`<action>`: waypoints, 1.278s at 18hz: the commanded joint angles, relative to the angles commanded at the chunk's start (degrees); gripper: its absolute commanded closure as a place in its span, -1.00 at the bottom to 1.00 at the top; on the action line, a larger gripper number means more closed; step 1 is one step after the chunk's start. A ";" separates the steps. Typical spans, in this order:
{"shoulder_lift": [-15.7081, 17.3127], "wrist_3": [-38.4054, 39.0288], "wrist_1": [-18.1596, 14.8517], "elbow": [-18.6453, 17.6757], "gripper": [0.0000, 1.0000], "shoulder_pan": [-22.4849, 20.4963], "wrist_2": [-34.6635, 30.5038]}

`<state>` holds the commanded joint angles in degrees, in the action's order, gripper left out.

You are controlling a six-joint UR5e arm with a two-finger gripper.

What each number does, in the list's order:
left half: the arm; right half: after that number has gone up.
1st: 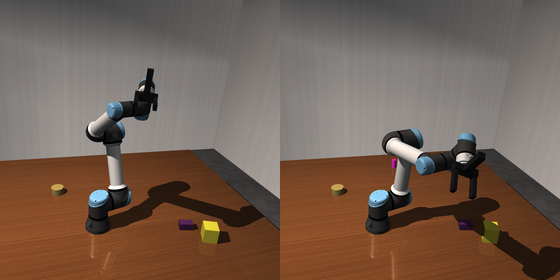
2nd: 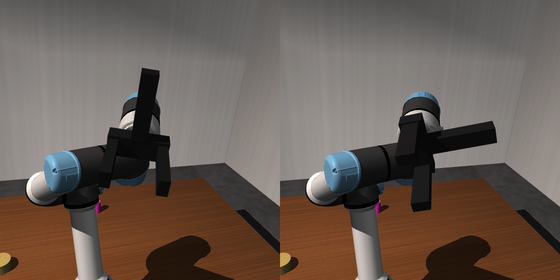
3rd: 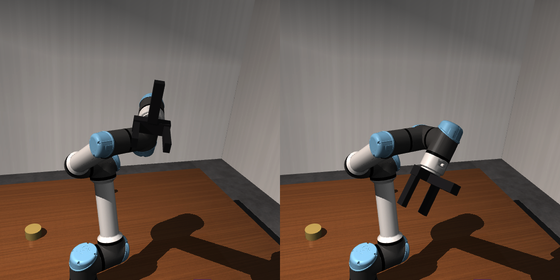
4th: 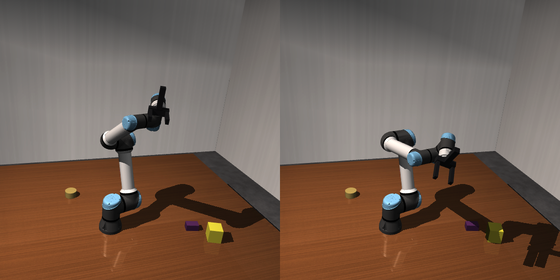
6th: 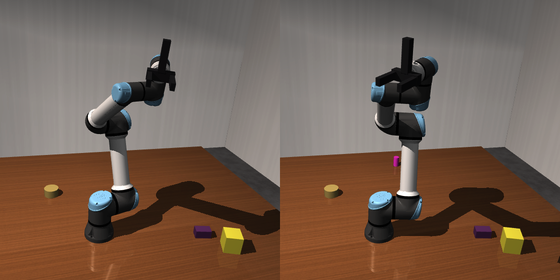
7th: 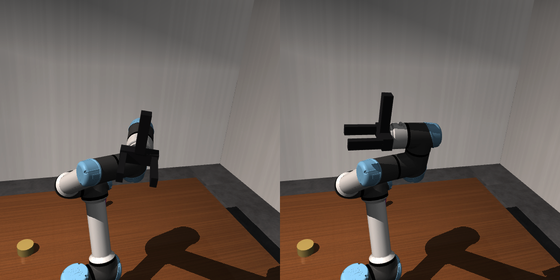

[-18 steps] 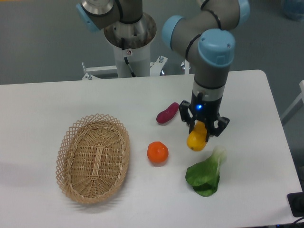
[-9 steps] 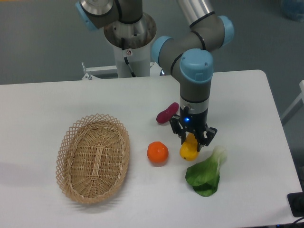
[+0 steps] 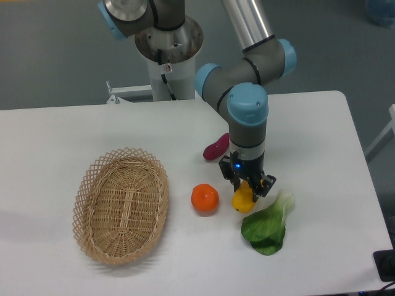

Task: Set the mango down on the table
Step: 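Lower the held yellow mango onto the table beside the orange, then open the gripper to release the mango and raise slightly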

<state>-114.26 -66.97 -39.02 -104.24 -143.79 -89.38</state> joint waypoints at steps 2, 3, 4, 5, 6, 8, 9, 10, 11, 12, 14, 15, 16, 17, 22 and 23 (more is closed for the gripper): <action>-0.09 0.44 0.00 -0.44 0.27 0.18 0.00; -0.09 0.35 -0.09 -0.70 0.26 0.18 0.00; -0.09 0.35 0.00 -1.14 0.26 0.18 0.09; -0.18 0.35 0.00 -1.14 0.26 0.18 0.09; -0.18 0.35 0.00 -1.14 0.25 0.18 0.09; -0.18 0.18 0.00 -1.14 0.24 0.18 0.09; -0.27 0.09 0.00 -1.23 0.21 0.18 0.09; -0.18 0.00 0.00 -1.23 0.11 0.18 0.09; -0.18 0.00 0.00 -1.14 -0.08 0.18 0.09; -0.18 -0.09 0.00 -1.14 -0.33 0.18 0.09; -0.18 -0.09 0.00 -0.88 -0.68 0.18 0.09; -0.18 0.00 0.09 -0.79 -0.92 0.18 0.09; -0.09 0.52 0.09 -0.79 -1.00 0.18 0.09; 0.00 0.62 0.00 -0.79 -1.00 0.18 0.09; 1.22 1.05 0.18 0.09 -1.00 0.18 0.53; 1.49 0.97 0.09 0.44 -1.00 0.09 0.53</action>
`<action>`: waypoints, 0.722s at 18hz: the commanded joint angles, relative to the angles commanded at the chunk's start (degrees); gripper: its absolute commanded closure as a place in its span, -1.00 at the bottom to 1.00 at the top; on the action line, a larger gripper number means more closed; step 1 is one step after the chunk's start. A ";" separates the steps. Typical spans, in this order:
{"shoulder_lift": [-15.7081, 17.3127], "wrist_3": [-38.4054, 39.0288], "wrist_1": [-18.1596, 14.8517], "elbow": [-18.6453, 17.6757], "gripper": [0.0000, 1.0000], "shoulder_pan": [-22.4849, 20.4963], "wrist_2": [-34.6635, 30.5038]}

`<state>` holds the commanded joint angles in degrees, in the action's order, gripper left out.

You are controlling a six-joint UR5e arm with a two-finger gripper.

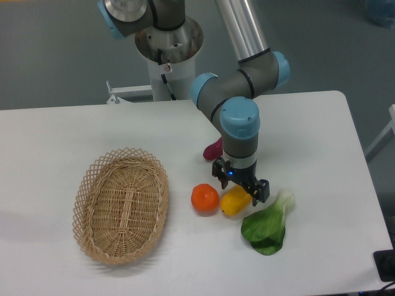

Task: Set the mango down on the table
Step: 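Open the gripper to release the mango and raise slightly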

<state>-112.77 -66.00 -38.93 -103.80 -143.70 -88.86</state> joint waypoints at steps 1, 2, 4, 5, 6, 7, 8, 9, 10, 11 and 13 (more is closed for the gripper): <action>0.18 0.00 0.00 0.18 -1.00 0.09 0.00; 0.27 0.00 -0.09 0.35 -1.00 0.00 0.00; 1.05 -0.09 -0.18 0.88 -1.00 -0.26 0.17; 1.49 -0.09 -0.70 1.40 -1.00 -0.44 0.00; 1.67 -0.18 -0.96 1.76 -1.00 -0.53 -0.09; 1.85 -0.18 -1.05 1.85 -1.00 -0.53 -0.09; 2.20 -0.52 -1.14 1.76 -1.00 -0.70 -0.09; 2.37 -0.70 -1.58 1.76 -1.00 -0.88 -0.09; 2.55 -0.88 -2.19 1.76 -1.00 -1.23 -0.09; 3.07 -1.05 -2.89 1.67 -1.00 -1.84 0.17; 3.52 -2.19 -3.34 1.67 -1.00 -2.11 0.70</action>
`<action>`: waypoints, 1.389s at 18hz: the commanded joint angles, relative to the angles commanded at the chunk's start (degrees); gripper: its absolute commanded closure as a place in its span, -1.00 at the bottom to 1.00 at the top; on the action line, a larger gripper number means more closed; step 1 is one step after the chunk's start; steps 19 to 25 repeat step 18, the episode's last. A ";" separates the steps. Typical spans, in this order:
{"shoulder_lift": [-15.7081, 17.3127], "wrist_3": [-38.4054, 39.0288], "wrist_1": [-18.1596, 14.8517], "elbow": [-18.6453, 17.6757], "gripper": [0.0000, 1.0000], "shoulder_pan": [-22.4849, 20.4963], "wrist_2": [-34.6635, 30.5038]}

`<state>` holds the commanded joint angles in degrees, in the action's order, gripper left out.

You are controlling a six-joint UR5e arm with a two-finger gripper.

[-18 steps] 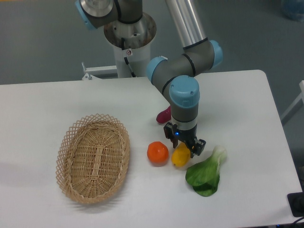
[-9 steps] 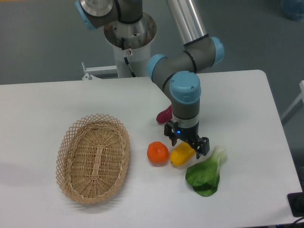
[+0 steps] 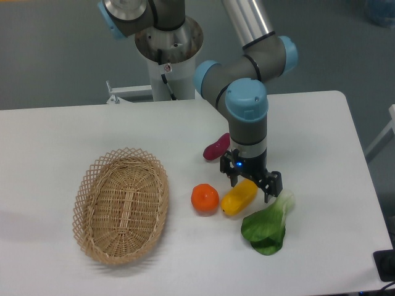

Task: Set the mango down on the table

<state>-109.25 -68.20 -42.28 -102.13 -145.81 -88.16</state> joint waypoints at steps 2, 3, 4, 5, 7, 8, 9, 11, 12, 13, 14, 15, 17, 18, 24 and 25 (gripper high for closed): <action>0.18 -2.19 0.00 0.09 -1.00 -0.70 0.27; 0.18 -3.42 -0.17 0.09 -1.00 -0.88 0.27; 0.61 -4.13 -0.61 0.09 -1.00 -1.31 0.27; 1.23 -4.22 -1.40 0.17 -1.00 -1.75 0.35; 1.76 -4.40 -4.03 1.05 -1.00 -2.72 0.88; 1.76 -5.10 -5.96 1.75 -1.00 -3.16 1.32; 1.85 -6.41 -8.33 2.54 -1.00 -3.95 1.67; 3.07 -9.05 -12.81 4.21 -1.00 -5.36 2.37; 3.51 -9.84 -14.83 5.09 -1.00 -6.06 2.55; 3.52 -10.46 -16.51 5.79 -1.00 -6.59 2.64; 3.52 -10.99 -17.31 6.15 -1.00 -6.94 2.73; 3.52 -11.25 -17.58 6.33 -1.00 -7.38 3.08; 3.60 -13.00 -18.10 6.33 -1.00 -8.52 3.61; 3.69 -13.97 -18.63 6.33 -1.00 -8.79 3.61; 3.69 -13.97 -18.63 6.33 -1.00 -8.79 3.61; 3.69 -13.97 -18.63 6.33 -1.00 -8.79 3.61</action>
